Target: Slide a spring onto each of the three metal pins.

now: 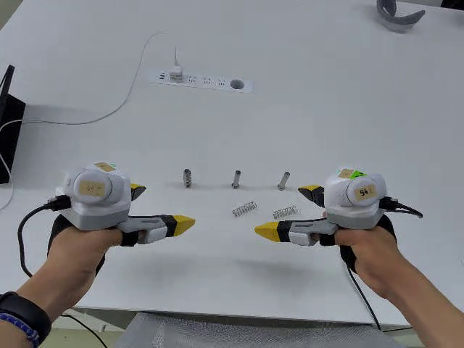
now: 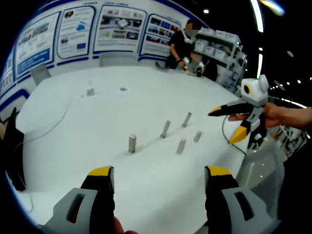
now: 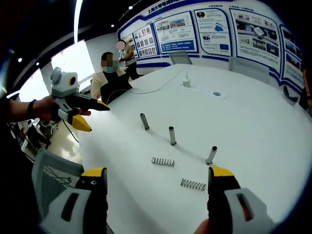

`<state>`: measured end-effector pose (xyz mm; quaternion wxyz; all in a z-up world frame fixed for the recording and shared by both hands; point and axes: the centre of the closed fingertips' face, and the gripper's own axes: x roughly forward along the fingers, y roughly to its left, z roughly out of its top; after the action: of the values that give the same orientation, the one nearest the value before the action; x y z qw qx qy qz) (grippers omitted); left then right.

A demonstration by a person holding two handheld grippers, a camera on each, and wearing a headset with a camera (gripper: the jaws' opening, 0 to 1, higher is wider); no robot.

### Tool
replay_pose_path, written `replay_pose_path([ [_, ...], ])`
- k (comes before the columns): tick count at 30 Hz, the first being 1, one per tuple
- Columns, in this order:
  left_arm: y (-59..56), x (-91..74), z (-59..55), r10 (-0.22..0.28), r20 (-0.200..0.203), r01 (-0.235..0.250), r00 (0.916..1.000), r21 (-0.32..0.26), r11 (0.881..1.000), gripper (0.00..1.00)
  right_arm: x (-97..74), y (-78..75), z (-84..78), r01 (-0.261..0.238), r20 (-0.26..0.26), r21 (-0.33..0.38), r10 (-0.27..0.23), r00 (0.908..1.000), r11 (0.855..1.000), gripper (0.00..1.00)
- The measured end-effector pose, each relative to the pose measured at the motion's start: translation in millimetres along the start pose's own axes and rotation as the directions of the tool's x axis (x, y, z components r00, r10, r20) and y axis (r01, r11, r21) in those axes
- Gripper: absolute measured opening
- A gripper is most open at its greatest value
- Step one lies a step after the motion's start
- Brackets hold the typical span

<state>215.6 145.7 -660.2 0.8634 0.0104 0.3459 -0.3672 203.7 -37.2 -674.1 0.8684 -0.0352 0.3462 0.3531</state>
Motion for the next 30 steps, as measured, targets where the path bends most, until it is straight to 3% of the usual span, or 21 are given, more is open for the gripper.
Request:
replay_pose_path([
  [14,-16.9,20.1,2.8,-0.047,-0.030,0.048,0.9984,0.039,0.998,0.77,-11.2,-8.4,-14.7,0.020,-0.015,0.023,-0.020,0.9997,1.000,0.87],
  [30,-39.7,53.7,5.2,-0.109,-0.071,0.116,0.9915,0.098,0.988,0.75,-17.3,-4.9,-20.3,0.011,-0.024,0.026,-0.010,0.9997,1.000,0.85],
])
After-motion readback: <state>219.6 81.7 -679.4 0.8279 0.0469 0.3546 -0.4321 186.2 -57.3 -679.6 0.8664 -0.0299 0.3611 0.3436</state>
